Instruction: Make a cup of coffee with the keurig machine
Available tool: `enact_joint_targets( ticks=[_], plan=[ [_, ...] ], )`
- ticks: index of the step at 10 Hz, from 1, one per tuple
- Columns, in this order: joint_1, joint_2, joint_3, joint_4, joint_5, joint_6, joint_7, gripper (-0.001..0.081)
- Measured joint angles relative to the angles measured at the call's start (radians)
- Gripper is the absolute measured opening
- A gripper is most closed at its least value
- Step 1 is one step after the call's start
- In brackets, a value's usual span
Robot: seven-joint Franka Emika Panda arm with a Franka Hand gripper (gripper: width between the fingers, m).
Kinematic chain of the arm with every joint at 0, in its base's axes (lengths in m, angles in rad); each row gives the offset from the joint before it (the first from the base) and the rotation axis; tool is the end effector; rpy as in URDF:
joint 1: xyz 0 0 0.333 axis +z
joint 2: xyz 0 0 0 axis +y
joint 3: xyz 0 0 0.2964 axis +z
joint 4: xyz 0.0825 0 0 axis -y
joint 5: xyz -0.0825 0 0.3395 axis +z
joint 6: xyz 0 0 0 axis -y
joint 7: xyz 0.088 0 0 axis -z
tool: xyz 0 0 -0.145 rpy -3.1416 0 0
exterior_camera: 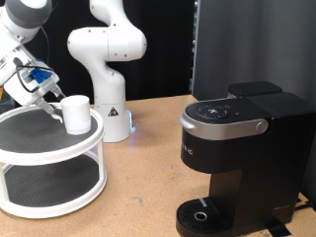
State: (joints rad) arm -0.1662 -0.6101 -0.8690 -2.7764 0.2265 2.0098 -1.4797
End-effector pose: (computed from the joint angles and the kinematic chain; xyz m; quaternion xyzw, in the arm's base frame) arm 0.2006 -0.2102 0.3054 -0.9057 -0.2264 -0.2261 0.2780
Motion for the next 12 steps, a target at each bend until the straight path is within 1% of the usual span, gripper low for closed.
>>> enact_joint_targets(
  ticks=[2,5,6,7,8,9,10,11,12],
  plan=[
    [0.002,0.014,-0.008,-0.003,0.003,0.019,-0.009,0.0798],
    [0.017,0.028,-0.017,-0.003,0.014,0.04,-0.009,0.0798],
    [0.02,0.032,-0.02,-0.003,0.016,0.042,-0.009,0.0786],
    [0.023,0.033,-0.023,-0.003,0.017,0.042,-0.01,0.0617],
    [0.025,0.033,-0.025,-0.003,0.017,0.043,-0.01,0.0617],
    [0.026,0.033,-0.027,-0.003,0.017,0.043,-0.01,0.0416],
    [0.027,0.033,-0.029,-0.003,0.017,0.043,-0.011,0.0416],
    [0.028,0.033,-0.032,-0.003,0.017,0.043,-0.012,0.028],
    [0.031,0.033,-0.037,-0.002,0.017,0.043,-0.012,0.028]
  ],
)
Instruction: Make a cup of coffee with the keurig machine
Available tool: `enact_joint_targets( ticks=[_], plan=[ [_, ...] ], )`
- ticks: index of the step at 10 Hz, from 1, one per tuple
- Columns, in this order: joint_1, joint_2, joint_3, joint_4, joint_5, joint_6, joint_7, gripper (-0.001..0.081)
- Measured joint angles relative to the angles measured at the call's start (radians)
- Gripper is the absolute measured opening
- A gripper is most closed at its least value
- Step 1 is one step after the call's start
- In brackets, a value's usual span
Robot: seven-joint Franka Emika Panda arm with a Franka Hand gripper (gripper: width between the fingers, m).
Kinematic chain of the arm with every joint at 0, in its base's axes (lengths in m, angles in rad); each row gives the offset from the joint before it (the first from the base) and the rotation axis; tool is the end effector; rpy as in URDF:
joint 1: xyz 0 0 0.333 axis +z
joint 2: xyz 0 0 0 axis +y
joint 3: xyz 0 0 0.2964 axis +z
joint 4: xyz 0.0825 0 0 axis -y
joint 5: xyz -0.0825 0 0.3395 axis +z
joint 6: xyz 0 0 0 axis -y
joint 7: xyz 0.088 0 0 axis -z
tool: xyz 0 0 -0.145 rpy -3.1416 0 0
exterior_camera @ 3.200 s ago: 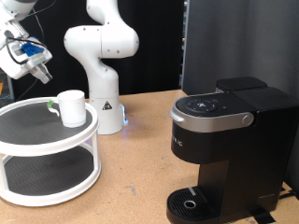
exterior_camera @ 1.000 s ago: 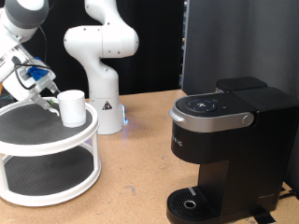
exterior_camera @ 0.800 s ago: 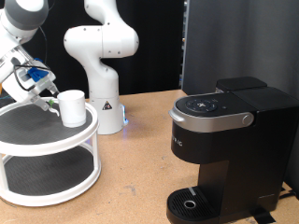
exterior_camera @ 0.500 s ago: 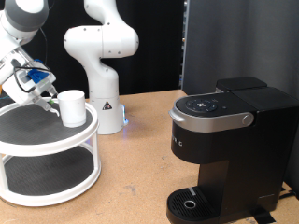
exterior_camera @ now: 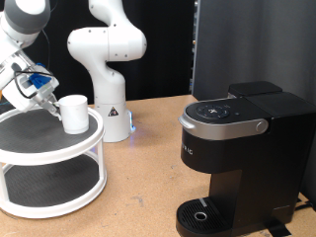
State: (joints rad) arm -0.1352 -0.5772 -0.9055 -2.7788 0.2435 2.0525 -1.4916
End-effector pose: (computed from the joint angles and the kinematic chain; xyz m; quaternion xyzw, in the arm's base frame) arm 0.2033 -0.2146 0.2949 -0.9084 -0.2145 -0.2286 0.2766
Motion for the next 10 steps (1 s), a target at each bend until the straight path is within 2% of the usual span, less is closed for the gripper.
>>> enact_joint_targets(
  ticks=[1,2,5,7,10],
  plan=[
    [0.001,0.0,-0.001,0.0,0.0,0.0,0.0,0.0098],
    [0.001,0.0,-0.001,0.0,0.0,0.0,0.0,0.0065],
    [0.0,-0.01,0.002,0.012,0.019,-0.028,0.015,0.0065],
    [-0.003,-0.041,0.021,0.042,0.027,-0.101,0.072,0.0065],
    [-0.029,-0.11,0.072,0.082,0.02,-0.194,0.147,0.0065]
  ],
)
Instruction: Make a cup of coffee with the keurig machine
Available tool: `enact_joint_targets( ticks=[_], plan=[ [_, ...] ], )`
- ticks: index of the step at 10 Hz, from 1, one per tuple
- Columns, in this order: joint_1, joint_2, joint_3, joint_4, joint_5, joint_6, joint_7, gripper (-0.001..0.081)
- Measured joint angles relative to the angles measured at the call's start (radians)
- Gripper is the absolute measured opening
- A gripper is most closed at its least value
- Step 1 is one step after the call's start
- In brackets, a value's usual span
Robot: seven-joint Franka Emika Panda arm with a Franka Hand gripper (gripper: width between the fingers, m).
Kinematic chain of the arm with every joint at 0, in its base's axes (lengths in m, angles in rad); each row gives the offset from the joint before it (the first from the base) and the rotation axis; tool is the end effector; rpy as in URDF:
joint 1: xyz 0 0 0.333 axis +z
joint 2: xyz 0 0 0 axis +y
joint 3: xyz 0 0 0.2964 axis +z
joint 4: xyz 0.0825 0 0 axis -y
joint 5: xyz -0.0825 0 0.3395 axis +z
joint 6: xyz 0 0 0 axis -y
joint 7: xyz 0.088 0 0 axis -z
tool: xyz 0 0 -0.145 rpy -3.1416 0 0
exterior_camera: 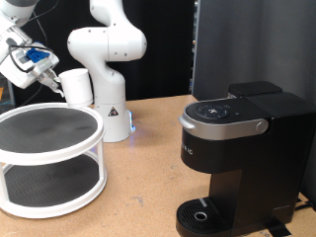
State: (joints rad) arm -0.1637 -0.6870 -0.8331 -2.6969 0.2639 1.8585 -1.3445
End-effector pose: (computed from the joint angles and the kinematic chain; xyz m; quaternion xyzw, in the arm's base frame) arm 0.2058 -0.2069 0.3523 -0.8978 -0.2011 -0.2360 0.3128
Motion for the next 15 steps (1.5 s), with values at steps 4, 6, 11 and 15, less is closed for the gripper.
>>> enact_joint_targets(
  ticks=[4,6,11,15],
  plan=[
    [0.003,0.0,0.011,-0.041,0.057,0.065,0.014,0.0065],
    [0.012,-0.002,0.077,-0.085,0.124,0.157,0.104,0.0065],
    [0.133,0.034,0.241,-0.121,0.302,0.404,0.274,0.0065],
    [0.279,0.118,0.303,-0.107,0.438,0.565,0.281,0.0065]
  ],
)
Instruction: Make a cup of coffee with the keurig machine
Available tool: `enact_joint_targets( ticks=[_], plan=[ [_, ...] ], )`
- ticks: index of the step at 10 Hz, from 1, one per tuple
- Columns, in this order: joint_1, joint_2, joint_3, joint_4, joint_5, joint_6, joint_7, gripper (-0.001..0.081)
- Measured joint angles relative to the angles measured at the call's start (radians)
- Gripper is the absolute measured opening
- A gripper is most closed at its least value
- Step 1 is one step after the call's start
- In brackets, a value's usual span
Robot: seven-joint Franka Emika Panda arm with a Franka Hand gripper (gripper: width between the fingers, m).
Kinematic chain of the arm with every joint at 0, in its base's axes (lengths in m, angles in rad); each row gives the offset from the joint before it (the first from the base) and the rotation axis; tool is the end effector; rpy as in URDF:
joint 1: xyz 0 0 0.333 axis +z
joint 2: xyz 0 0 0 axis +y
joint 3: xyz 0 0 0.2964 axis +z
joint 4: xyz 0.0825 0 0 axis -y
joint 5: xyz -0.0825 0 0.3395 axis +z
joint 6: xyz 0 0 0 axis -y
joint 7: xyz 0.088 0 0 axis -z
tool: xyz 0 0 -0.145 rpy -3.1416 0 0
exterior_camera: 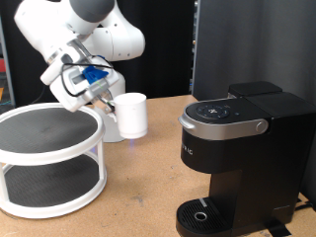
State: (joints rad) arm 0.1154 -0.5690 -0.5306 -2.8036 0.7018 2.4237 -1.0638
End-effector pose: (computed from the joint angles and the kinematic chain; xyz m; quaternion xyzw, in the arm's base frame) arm 0.3323 -0.1017 0.3449 -0.9258 -0.0813 -0.2568 0.2653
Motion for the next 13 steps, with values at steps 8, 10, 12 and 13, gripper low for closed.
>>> enact_joint_targets(
  ticks=[8,10,12,13],
  plan=[
    [0.09,0.108,0.004,-0.015,0.116,0.134,-0.059,0.0065],
    [0.149,0.176,0.004,-0.014,0.194,0.19,-0.123,0.0065],
    [0.202,0.25,0.003,-0.01,0.296,0.226,-0.211,0.0065],
    [0.227,0.288,0.002,-0.007,0.37,0.243,-0.271,0.0065]
  ],
)
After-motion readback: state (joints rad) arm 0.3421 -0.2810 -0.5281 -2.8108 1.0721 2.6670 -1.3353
